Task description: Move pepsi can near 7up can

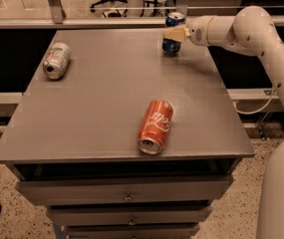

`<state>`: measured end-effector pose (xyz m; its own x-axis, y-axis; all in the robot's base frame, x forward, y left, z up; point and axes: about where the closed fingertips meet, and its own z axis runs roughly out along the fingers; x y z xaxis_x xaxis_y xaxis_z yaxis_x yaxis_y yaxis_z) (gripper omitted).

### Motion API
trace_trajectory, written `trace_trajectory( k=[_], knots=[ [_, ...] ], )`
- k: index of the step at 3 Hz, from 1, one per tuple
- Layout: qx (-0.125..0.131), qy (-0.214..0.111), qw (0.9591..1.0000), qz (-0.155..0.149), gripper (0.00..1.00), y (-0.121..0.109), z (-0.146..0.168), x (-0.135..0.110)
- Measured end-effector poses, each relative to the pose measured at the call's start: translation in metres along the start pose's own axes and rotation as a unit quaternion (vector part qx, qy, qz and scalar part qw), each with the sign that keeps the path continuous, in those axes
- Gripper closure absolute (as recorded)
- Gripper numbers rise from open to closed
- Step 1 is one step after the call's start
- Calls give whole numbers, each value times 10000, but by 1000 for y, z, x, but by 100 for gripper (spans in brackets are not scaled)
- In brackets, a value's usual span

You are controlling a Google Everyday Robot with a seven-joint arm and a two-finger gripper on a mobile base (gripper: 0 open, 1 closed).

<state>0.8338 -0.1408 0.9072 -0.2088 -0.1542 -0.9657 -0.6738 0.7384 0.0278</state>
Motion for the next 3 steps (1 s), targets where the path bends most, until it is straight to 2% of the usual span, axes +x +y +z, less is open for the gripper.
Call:
trace_trajectory(
  k=[1,2,3],
  knots=[
    [-255,-120,9996,2,95,17,0,-11],
    [-862,-319,9957,-142,100,61,10,-33],
    [-1446,-341,9883,-346,100,116,28,-45]
  ],
)
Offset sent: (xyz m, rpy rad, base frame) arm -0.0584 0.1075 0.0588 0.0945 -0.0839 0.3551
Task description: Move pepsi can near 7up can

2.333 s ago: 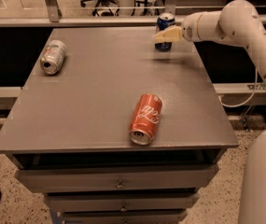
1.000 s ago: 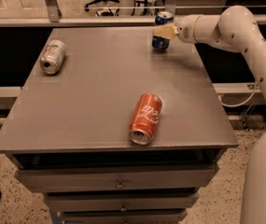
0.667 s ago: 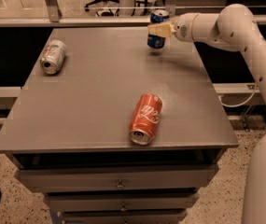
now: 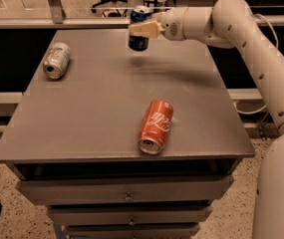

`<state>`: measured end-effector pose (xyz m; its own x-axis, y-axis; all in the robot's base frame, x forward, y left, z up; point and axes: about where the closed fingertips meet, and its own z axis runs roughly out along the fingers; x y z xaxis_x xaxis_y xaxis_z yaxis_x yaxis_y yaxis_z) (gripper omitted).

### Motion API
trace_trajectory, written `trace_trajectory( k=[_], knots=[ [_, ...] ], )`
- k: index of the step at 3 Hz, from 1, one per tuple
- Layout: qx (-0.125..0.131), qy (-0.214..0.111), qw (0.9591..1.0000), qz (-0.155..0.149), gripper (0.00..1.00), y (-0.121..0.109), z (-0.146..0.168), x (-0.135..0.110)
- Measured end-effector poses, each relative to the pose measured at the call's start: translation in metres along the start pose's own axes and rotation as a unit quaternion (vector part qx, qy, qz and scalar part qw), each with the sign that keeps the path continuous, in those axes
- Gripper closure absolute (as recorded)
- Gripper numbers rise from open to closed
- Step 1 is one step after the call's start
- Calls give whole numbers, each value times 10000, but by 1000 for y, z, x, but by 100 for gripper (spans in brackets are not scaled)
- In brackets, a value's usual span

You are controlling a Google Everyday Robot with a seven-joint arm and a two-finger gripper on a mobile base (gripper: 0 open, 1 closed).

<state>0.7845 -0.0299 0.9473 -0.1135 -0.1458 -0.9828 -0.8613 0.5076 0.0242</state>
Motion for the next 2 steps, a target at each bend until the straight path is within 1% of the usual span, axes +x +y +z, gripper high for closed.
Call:
trace_trajectory(
  k=[1,2],
  knots=[
    [-451,246,9985,-174,100,49,34,-1],
    [-829,672,9937,-353,100,106,76,12]
  ],
)
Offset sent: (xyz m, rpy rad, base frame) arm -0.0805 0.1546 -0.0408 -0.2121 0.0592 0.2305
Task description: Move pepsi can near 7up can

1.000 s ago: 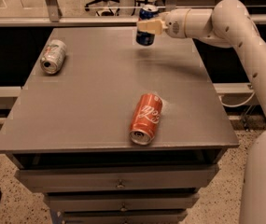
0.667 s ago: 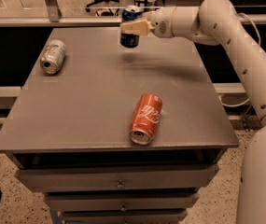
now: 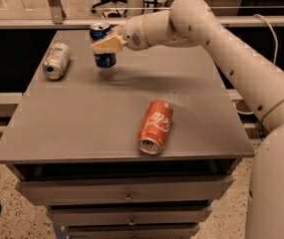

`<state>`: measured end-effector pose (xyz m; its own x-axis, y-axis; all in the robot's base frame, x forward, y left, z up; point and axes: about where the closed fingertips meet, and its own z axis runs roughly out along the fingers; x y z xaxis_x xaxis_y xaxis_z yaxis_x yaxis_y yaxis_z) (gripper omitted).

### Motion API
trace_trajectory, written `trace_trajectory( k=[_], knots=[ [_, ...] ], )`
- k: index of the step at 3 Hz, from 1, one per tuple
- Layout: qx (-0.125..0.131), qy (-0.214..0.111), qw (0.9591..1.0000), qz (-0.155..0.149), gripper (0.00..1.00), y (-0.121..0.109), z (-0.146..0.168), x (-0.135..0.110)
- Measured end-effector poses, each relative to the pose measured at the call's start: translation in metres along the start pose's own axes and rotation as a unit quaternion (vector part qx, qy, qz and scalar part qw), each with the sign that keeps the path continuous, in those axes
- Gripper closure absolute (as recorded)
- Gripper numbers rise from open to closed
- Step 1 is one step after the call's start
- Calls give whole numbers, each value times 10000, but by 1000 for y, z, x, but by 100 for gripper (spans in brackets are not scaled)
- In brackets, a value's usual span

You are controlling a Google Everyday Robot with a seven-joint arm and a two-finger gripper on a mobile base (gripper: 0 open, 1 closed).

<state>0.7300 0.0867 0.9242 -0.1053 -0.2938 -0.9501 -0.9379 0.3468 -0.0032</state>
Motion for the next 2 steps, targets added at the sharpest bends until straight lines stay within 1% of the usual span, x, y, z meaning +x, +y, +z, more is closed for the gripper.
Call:
trace_trajectory(
  k=[1,2],
  knots=[
    [-245,153,9995,-94,100,25,36,-1],
    [-358,145,9992,-114,100,33,56,-4]
  ],
)
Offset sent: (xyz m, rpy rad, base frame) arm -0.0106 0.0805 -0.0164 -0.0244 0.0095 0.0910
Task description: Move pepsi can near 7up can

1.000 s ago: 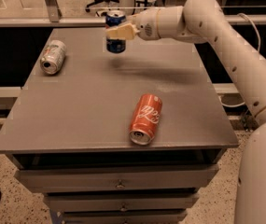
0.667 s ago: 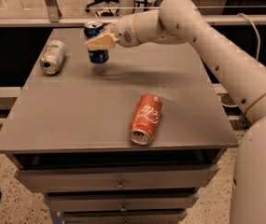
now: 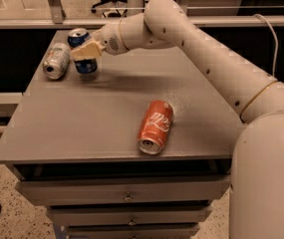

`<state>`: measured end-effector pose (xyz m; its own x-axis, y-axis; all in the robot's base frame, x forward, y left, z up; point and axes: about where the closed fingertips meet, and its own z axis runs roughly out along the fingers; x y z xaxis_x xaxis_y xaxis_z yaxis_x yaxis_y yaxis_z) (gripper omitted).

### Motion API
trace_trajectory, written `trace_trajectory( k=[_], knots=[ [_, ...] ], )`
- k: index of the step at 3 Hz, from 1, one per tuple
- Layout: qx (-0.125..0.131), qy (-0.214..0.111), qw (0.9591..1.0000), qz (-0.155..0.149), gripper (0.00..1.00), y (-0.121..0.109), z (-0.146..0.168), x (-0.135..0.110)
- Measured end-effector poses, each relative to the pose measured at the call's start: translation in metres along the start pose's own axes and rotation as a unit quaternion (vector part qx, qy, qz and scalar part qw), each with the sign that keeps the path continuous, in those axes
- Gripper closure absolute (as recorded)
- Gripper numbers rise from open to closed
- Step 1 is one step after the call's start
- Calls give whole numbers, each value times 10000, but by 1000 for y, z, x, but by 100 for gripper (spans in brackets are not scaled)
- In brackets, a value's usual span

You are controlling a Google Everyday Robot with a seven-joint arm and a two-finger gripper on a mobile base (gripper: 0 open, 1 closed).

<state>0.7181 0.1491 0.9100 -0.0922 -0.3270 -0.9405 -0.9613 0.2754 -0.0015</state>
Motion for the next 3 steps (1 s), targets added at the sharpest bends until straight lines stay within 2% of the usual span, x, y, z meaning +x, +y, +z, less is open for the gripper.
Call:
trace_trajectory(
  k=[1,3],
  knots=[
    [-42,-22,10000,-10,90,4,14,-1],
    [-59,-98,9999,-64,44,9,27,2]
  ],
)
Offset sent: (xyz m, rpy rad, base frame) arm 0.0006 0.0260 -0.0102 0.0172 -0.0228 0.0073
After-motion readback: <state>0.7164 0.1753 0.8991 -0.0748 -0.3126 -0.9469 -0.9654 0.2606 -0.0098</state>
